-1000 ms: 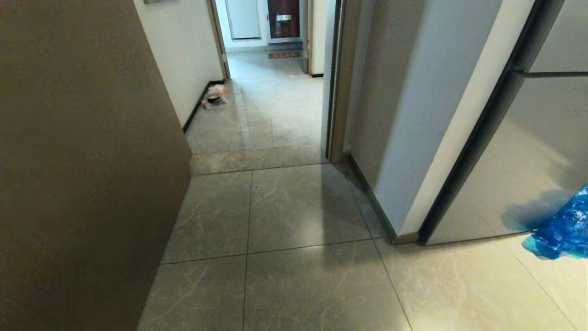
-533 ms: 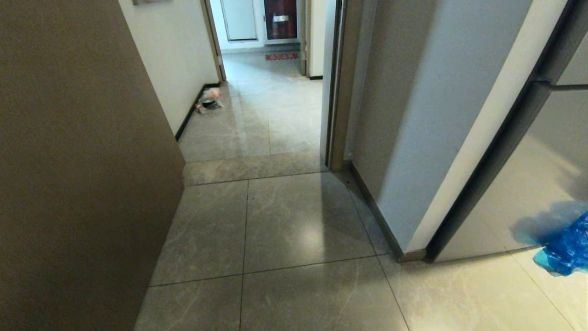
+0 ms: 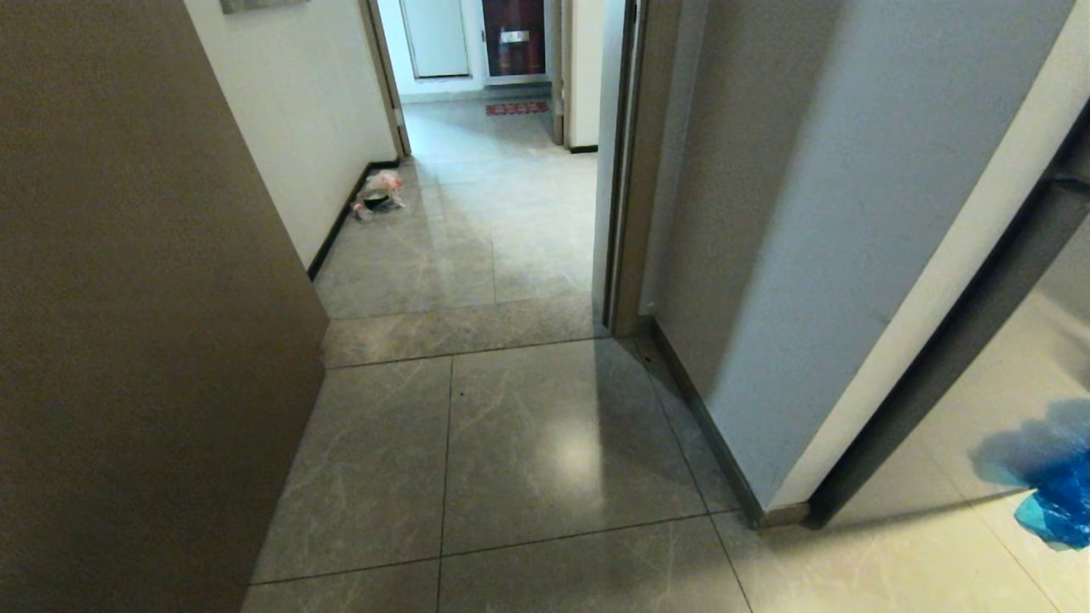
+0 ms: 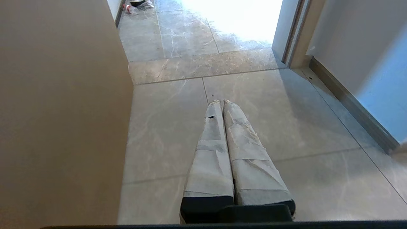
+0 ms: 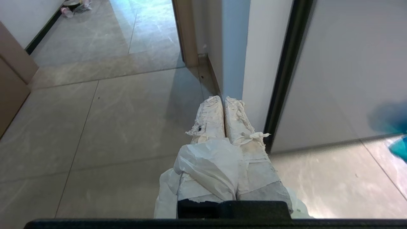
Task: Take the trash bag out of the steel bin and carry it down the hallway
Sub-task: Put the trash bag at the door
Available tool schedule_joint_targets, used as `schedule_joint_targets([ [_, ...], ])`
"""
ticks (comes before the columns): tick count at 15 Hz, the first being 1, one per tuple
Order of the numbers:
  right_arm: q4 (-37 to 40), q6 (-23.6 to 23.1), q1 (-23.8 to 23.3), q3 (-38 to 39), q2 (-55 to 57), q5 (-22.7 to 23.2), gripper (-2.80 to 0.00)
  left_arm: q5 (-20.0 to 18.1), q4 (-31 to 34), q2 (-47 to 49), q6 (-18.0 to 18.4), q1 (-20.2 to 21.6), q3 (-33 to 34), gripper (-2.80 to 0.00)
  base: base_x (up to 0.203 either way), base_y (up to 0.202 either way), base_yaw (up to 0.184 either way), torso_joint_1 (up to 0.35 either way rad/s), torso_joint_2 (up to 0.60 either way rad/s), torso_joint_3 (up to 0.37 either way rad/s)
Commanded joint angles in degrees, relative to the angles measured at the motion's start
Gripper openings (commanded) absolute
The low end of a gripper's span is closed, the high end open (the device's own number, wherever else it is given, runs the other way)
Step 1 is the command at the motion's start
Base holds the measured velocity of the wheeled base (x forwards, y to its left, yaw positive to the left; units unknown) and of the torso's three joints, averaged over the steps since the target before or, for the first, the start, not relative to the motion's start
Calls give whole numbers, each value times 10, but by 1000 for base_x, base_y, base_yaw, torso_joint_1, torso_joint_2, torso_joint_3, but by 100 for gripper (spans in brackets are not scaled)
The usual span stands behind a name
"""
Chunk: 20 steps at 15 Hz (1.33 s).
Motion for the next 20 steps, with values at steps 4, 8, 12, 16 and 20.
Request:
schedule_joint_targets([
  [4, 0, 1, 0, 0, 1, 0, -280, 0, 0, 0, 0, 0, 0, -280, 187, 0, -2, 3, 0, 4],
  [8, 0, 1, 0, 0, 1, 0, -280, 0, 0, 0, 0, 0, 0, -280, 182, 0, -3, 3, 3, 1],
  [12, 0, 0, 0, 0, 1, 0, -280, 0, 0, 0, 1, 0, 0, -280, 165, 0, 0, 3, 4, 2],
  [16, 0, 0, 0, 0, 1, 1, -280, 0, 0, 0, 1, 0, 0, -280, 2, 7, -16, 1, 1, 0],
  [20, 0, 0, 0, 1, 1, 0, -280, 0, 0, 0, 1, 0, 0, -280, -1, 20, -181, 0, 5, 4],
])
